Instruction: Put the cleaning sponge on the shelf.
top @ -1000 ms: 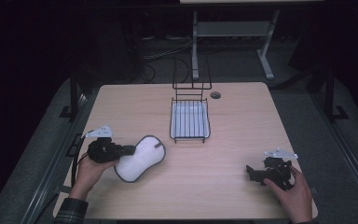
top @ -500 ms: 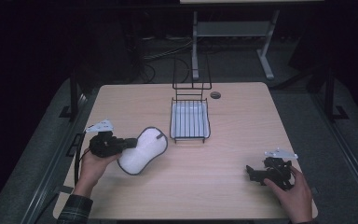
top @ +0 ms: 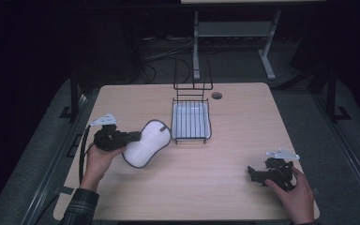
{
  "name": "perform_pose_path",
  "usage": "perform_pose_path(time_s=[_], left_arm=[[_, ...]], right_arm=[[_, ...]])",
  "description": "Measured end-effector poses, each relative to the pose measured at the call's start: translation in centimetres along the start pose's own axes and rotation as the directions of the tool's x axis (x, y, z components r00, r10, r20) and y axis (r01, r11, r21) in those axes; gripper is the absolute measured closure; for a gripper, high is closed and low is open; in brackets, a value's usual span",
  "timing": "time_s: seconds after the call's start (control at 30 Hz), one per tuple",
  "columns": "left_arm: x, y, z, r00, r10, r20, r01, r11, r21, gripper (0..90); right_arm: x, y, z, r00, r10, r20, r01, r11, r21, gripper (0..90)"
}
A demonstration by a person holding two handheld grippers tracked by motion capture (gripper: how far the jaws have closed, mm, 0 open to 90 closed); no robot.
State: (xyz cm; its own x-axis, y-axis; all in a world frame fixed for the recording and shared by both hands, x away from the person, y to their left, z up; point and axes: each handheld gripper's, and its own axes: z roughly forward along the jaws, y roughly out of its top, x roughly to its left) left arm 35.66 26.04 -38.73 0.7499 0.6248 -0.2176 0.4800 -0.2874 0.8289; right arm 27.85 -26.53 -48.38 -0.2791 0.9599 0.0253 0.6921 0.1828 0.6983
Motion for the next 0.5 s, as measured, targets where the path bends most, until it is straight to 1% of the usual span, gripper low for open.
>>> perform_pose_path(time_s=[0.2, 0.33, 0.5], left_arm=[[0.4, 0.9, 0.8, 1.0, -0.004, 0.002, 0.004, 0.9998, -0.018, 85.1], [0.6, 1.8, 1.4, 1.0, 0.002, -0.002, -0.002, 0.9998, -0.019, 85.1], [0.8, 2.5, 1.9, 0.9999, 0.007, -0.009, -0.007, 0.9998, -0.02, 85.1]], right_arm=[[0.0, 0.0, 0.0, 1.0, 0.0, 0.0, 0.0, 1.0, 0.0, 0.0], [0.0, 0.0, 0.0, 1.0, 0.0, 0.0, 0.0, 1.0, 0.0, 0.0], [0.0, 0.0, 0.0, 1.0, 0.0, 0.0, 0.0, 1.0, 0.0, 0.0]])
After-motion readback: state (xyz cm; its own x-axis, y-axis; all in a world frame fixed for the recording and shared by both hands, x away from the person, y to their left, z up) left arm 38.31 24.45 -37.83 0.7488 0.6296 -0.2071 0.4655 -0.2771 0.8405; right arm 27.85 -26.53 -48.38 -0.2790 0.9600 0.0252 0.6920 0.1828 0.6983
